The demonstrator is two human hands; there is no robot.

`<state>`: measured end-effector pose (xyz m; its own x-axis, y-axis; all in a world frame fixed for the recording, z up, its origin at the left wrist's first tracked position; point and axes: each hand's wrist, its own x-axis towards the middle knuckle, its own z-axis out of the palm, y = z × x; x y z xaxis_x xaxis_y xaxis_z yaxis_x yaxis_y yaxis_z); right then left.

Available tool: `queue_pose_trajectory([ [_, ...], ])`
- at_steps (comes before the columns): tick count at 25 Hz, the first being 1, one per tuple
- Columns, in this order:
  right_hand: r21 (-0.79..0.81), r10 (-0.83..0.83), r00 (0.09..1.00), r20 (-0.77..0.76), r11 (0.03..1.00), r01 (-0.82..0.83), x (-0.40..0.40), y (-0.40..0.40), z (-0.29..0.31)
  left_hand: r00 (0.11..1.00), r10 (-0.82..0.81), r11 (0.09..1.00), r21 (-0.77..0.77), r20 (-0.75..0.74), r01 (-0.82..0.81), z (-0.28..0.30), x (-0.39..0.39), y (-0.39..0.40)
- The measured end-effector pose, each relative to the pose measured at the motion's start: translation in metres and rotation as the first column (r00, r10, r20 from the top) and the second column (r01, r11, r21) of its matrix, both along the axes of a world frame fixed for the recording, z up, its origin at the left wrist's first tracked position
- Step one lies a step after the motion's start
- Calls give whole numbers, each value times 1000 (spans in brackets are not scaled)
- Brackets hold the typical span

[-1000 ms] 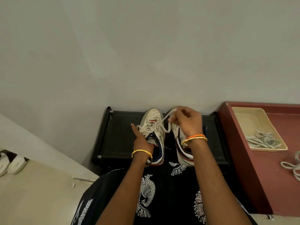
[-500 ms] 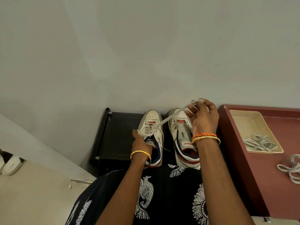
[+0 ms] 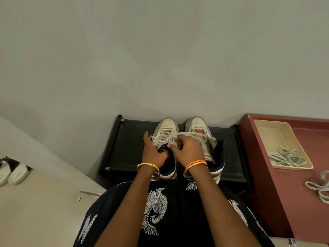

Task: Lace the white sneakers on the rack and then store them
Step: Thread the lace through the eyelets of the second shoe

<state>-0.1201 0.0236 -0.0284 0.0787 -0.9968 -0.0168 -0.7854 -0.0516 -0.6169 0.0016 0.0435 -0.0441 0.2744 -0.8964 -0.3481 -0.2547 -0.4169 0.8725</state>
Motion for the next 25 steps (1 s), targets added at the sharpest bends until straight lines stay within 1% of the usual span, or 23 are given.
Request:
queue_pose_trajectory([
  [1, 12, -5, 1000, -29, 1000, 5, 3, -1, 0, 1000, -10, 1000, 10, 6, 10, -1, -1, 2],
  [2, 21, -17, 1000, -2, 1000, 18, 5, -2, 1, 1000, -11, 1000, 17, 17, 11, -2, -2, 3],
  [4, 56, -52, 980, 191, 998, 42, 3, -3, 6, 999, -1, 1000, 29, 37, 0, -6, -4, 5],
  [5, 77, -100, 930, 353, 994, 77, 1, -3, 14, 999, 2, 999, 37, 53, -4, -7, -5, 5],
  [6, 94, -162, 829, 536, 987, 132, -3, -2, 28, 998, 3, 999, 49, 69, -6, -7, -7, 4],
  [7, 106, -204, 667, 717, 977, 186, -10, -2, 46, 996, -1, 998, 62, 85, -4, -8, -7, 4],
  [8, 99, -199, 468, 861, 968, 229, -19, -1, 67, 995, -9, 997, 74, 100, 2, -8, -6, 3],
  [9, 88, -154, 260, 953, 965, 249, -32, 1, 92, 993, -15, 997, 83, 114, 5, -9, -7, 2],
  [10, 62, -85, 78, 993, 966, 253, -46, 5, 114, 992, -17, 996, 88, 125, 6, -10, -7, 1],
  [11, 18, -1, -69, 998, 969, 247, -60, 8, 134, 991, -16, 996, 93, 130, 4, -10, -8, 0],
  [12, -30, 73, -164, 984, 968, 251, -71, 12, 147, 992, -14, 995, 98, 129, 2, -10, -9, 1],
  [13, -66, 129, -223, 966, 962, 267, -79, 15, 153, 992, -9, 995, 98, 125, -4, -10, -9, 1],
  [15, -43, 140, -255, 957, 935, 353, -86, 12, 141, 995, 32, 996, 75, 96, -39, -10, -8, 2],
  [16, 7, 96, -222, 970, 908, 420, -85, 7, 128, 995, 63, 997, 41, 83, -66, -9, -8, 3],
  [17, 61, 3, -129, 992, 870, 489, -80, 0, 110, 992, 85, 996, -20, 98, -84, -9, -8, 3],
  [18, 101, -137, 26, 990, 835, 541, -74, -7, 89, 985, 91, 992, -99, 149, -77, -8, -8, 4],
  [19, 124, -290, 223, 931, 824, 554, -65, -11, 68, 969, 88, 982, -185, 230, -46, -8, -9, 5],
  [20, 124, -373, 438, 818, 858, 498, -53, -11, 46, 945, 85, 964, -266, 317, 2, -7, -10, 5],
  [21, 84, -338, 664, 667, 920, 383, -41, -8, 27, 919, 88, 944, -326, 385, 46, -8, -11, 5],
  [22, 26, -200, 851, 486, 976, 215, -28, -5, 11, 900, 93, 930, -361, 426, 75, -8, -12, 4],
  [23, -2, -38, 954, 297, 999, 40, -16, -2, -2, 893, 98, 923, -375, 439, 83, -8, -12, 3],
  [24, -7, 69, 990, 123, 998, -69, -6, 1, -9, 894, 98, 925, -371, 437, 80, -9, -12, 3],
  [25, 6, 110, 994, -13, 994, -110, 0, 1, -12, 898, 96, 929, -362, 429, 74, -9, -12, 4],
])
